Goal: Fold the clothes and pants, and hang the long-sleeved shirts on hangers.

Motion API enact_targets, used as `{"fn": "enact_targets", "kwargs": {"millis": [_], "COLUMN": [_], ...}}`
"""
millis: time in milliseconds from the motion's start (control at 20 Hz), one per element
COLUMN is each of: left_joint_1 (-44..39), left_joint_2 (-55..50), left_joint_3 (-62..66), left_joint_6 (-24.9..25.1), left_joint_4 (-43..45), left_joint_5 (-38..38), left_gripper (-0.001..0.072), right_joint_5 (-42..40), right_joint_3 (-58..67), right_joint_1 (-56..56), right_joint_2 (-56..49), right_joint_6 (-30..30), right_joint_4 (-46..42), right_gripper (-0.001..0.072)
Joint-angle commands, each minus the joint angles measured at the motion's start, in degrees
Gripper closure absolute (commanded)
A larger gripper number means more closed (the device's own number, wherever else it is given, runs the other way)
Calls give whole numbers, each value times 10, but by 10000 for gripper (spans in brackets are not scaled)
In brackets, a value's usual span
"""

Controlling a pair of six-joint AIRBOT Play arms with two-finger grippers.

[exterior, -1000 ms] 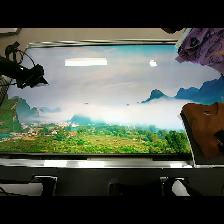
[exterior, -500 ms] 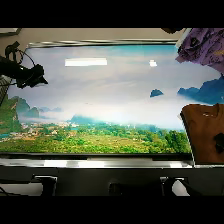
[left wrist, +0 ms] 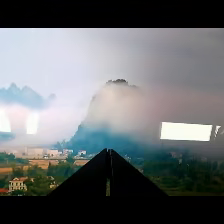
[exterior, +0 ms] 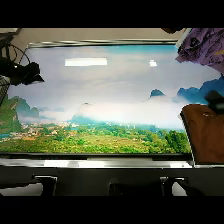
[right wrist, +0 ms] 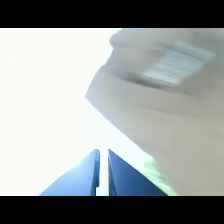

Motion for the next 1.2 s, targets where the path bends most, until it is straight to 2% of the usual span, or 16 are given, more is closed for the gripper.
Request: {"fn": "enact_targets", "kwargs": {"millis": [0, 150, 250, 350, 1150], "left_joint_1": [-43, -107, -131, -134, -130], "left_joint_2": [56, 138, 191, 223, 243], "left_joint_3": [-24, -145, -229, -264, -265], "left_joint_6": [14, 13, 0, -2, -2], "left_joint_4": [93, 122, 122, 122, 128], "left_joint_5": [8, 66, 107, 116, 103], "left_gripper": [695, 695, 695, 694, 691], "right_joint_5": [69, 71, 70, 70, 83], "right_joint_3": [17, 17, 17, 17, 17], "right_joint_1": [173, 293, 342, 366, 369], "right_joint_2": [-5, -13, -15, -15, -15], "right_joint_6": [-76, -61, -62, -62, -70], "right_joint_4": [50, 14, 9, 9, -15], "right_gripper": [634, 649, 684, 685, 684]}}
